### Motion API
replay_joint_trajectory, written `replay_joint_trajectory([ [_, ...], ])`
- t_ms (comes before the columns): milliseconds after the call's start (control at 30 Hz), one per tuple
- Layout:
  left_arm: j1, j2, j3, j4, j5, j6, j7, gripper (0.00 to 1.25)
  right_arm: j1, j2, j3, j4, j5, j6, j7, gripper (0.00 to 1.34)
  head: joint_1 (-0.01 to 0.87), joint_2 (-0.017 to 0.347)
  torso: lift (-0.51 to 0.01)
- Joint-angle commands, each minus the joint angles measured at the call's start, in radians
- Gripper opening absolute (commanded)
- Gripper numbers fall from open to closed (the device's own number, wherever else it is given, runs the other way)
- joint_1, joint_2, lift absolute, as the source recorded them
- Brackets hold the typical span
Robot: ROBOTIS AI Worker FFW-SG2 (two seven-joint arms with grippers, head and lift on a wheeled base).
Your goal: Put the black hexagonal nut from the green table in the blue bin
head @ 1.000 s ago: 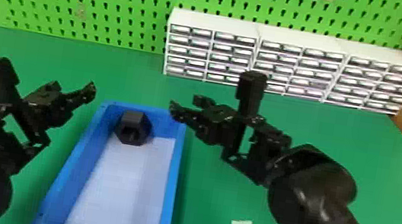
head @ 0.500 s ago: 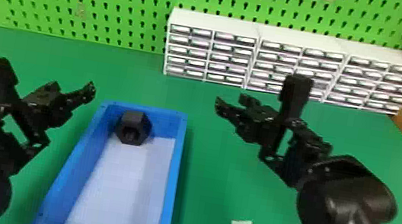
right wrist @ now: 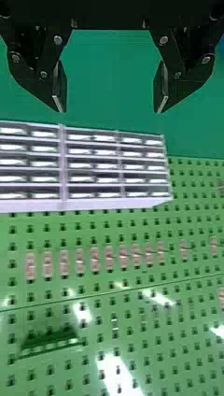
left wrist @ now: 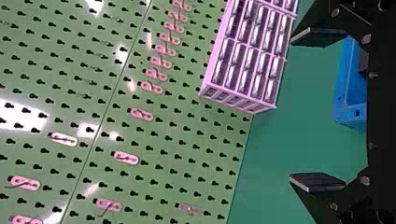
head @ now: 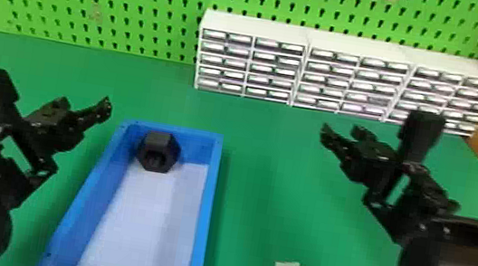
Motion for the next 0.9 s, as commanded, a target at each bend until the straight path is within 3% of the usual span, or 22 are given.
replay_joint_trajectory([
  [0,0.002,0.0,0.002,-0.003,0.0,0.0,0.0,1.01,0.041,0.017,-0.095,-0.027,0.012,0.0,0.0,0.81,0.692,0.009,-0.097],
  [400,0.005,0.0,0.015,-0.008,-0.003,0.0,0.0,1.01,0.112,0.086,-0.294,-0.065,0.011,0.0,0.0,0.81,0.692,0.009,-0.097],
  [533,0.006,0.0,0.016,-0.009,-0.004,0.0,0.0,1.01,0.126,0.097,-0.339,-0.065,-0.012,0.011,0.0,0.81,0.692,0.009,-0.097],
  [700,0.006,0.0,0.018,-0.011,-0.004,0.0,0.0,1.01,0.142,0.089,-0.391,-0.065,-0.048,0.05,0.0,0.81,0.692,0.009,-0.097],
  [867,0.006,0.0,0.021,-0.014,-0.004,0.0,0.0,1.01,0.145,0.055,-0.4,-0.065,-0.091,0.104,0.002,0.81,0.692,0.009,-0.097],
])
